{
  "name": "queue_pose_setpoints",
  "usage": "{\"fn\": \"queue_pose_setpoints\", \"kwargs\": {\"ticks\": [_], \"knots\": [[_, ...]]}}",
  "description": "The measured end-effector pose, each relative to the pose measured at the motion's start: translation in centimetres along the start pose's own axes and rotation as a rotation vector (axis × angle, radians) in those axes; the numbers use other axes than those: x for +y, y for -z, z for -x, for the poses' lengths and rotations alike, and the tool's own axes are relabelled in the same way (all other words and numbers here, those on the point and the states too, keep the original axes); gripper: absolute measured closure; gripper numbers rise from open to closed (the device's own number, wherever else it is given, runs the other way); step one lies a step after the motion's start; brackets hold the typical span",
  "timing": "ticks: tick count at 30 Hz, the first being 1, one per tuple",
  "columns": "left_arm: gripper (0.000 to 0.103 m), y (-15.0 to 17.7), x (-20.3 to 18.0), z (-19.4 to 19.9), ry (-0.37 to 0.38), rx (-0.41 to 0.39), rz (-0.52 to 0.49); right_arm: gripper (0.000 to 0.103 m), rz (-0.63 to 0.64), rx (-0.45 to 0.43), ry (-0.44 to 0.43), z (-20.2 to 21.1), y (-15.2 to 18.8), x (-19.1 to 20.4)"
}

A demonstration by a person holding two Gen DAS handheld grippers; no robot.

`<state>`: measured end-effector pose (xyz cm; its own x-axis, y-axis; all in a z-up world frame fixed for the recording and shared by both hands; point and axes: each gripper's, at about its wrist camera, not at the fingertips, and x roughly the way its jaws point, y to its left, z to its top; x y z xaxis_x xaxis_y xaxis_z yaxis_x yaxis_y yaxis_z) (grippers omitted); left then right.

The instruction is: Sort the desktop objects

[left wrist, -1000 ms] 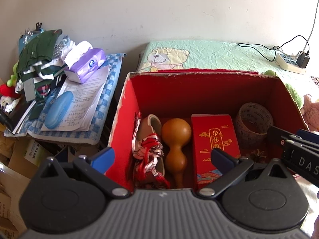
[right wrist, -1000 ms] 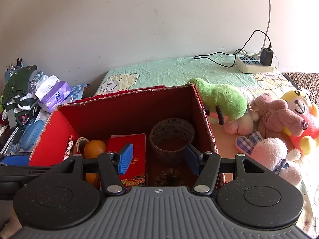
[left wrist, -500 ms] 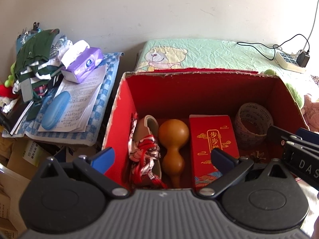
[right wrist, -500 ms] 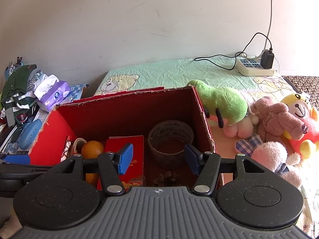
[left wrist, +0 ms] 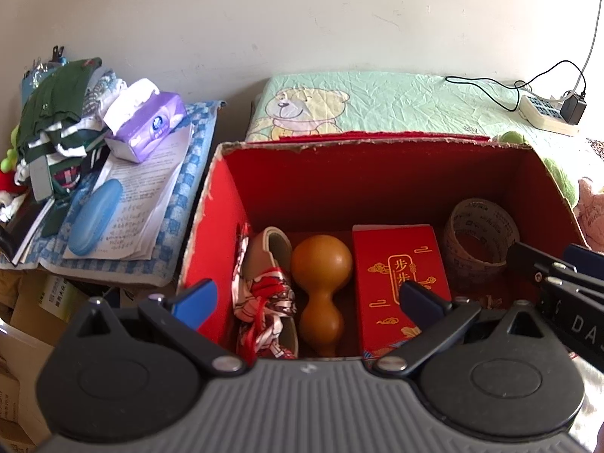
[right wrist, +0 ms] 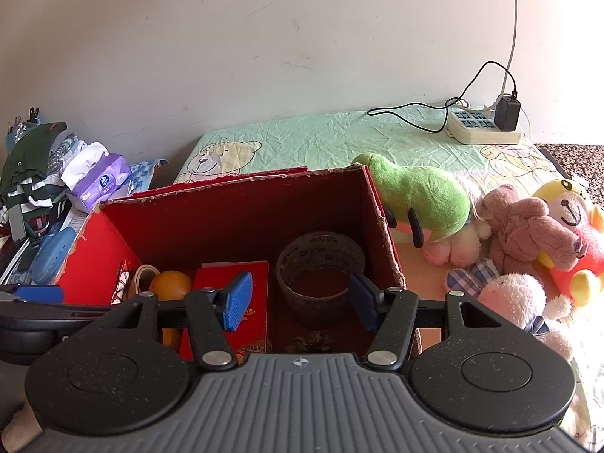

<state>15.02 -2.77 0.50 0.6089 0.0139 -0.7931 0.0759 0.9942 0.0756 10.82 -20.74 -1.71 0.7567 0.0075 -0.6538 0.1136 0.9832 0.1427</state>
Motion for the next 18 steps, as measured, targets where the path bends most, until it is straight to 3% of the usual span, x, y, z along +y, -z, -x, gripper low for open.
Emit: {"fn": "queue_pose_setpoints", "kwargs": {"ticks": [18], "knots": [[0.000,-0.17,-0.64,-0.81,0.009,0.008,-0.014,0.043,0.008,0.028,0.006,-0.66,0.03,-0.43]]}}
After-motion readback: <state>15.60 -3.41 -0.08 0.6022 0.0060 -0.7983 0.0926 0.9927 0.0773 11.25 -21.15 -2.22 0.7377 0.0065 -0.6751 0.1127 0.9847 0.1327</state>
